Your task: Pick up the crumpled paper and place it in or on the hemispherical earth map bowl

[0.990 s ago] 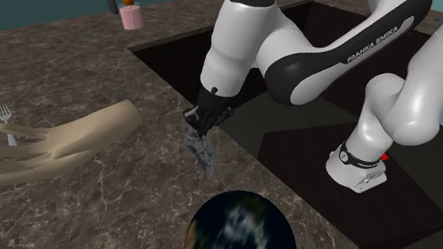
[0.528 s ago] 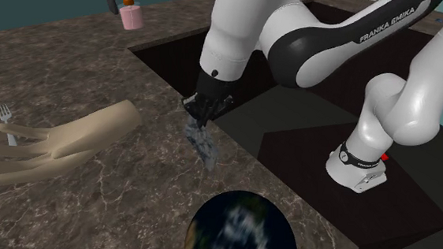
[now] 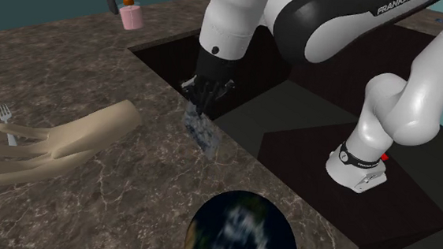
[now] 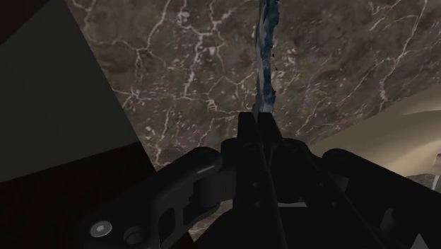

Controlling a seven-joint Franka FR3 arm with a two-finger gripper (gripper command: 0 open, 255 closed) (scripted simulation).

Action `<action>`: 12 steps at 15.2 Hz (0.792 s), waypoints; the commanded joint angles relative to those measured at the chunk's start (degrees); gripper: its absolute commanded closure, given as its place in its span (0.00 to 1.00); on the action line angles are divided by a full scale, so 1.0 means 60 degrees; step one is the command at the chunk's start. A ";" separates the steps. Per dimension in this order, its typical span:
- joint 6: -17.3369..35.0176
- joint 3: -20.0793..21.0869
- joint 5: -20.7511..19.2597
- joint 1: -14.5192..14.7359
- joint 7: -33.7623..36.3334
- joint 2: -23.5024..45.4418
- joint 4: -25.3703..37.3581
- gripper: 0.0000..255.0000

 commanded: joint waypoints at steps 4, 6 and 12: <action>-0.0634 -0.0029 0.0051 -0.0004 -0.0093 -0.0064 0.0573 1.00; -0.0889 -0.0038 0.0066 -0.0005 -0.0124 -0.0081 0.0812 1.00; -0.1308 0.0355 0.0089 0.0254 0.0490 -0.0333 0.0941 1.00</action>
